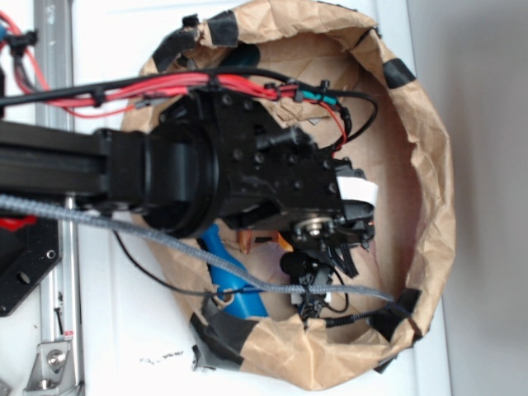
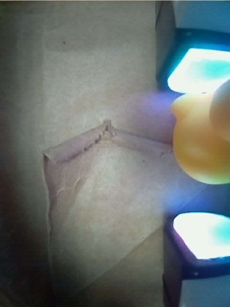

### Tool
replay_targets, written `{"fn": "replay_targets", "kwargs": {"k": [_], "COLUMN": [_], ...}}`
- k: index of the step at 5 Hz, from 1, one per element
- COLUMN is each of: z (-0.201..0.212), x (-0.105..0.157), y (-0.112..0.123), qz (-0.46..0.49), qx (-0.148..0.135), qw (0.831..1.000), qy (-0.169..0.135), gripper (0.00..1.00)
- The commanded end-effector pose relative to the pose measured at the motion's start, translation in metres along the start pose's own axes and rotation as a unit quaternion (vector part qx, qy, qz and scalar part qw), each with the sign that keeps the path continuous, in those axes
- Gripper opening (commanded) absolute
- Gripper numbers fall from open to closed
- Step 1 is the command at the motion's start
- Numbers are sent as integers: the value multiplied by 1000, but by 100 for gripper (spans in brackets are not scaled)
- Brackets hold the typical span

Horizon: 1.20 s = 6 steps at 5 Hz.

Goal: Grab the yellow duck.

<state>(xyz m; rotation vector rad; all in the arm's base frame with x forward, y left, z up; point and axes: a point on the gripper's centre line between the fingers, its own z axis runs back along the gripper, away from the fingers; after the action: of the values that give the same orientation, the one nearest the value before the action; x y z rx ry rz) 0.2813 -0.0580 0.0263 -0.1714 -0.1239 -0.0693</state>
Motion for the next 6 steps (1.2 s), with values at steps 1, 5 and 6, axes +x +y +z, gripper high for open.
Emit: {"fn": "replay_targets", "kwargs": {"k": [1, 5, 6], "z": [19, 177, 179], "x": [5, -7, -4], "y": [-10, 31, 40], "qz": [-8, 126, 164], "qx": [-1, 84, 118], "qw": [1000, 987, 975], "qy": [-22, -61, -90], "gripper": [0, 0, 0]}}
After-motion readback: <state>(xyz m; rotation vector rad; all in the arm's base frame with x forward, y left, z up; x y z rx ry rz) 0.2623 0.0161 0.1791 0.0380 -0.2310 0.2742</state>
